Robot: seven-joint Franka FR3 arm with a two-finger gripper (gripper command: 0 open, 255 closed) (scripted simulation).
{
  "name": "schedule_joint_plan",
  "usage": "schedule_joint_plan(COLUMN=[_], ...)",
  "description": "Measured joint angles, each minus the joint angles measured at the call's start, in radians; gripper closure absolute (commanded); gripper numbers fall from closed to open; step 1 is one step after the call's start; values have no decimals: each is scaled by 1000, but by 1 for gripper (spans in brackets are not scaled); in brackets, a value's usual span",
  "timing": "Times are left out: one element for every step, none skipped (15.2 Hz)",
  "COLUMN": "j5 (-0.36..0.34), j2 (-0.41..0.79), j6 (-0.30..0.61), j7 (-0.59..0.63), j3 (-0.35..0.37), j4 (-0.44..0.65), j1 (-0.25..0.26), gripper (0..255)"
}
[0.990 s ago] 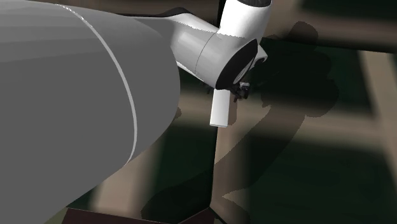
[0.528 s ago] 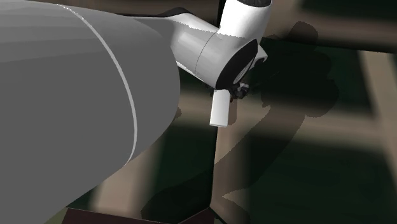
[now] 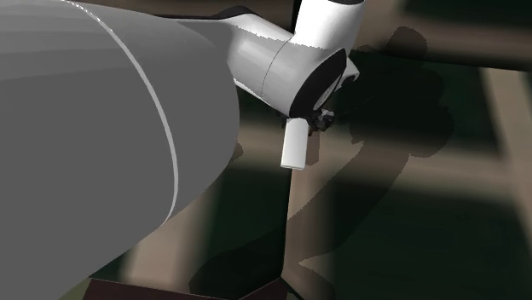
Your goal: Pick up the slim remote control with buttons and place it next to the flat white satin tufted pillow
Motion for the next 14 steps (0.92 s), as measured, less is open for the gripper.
schedule_joint_plan(j5=[-2, -5, -8, -10, -12, -15, -17, -20, -22, -25, -27, -28, -31, -32], j2=[-5, -12, -19, -25, -30, -38, -43, -51, -57, -62, -69, -71, -77, -80], j6=[-12, -23, -33, -43, -56, -67, -77, -89, -102, -113, -126, -137, -147, -160], j7=[3, 3, 5, 7, 7, 9, 11, 14, 15, 16, 17, 19, 22, 23], j3=[-1, -2, -3, -4, -5, -6, -7, -8, -8, -9, -10, -10, -11, -11], j4=[7, 11, 14, 19, 27, 31, 36, 40, 48, 53, 60, 70, 74, 83], j1=[1, 1, 1, 2, 1, 2, 3, 5, 5, 5, 5, 5, 7, 6], gripper=[255, 255, 255, 255, 255, 255, 255, 255, 255, 255, 255, 255, 255, 255])
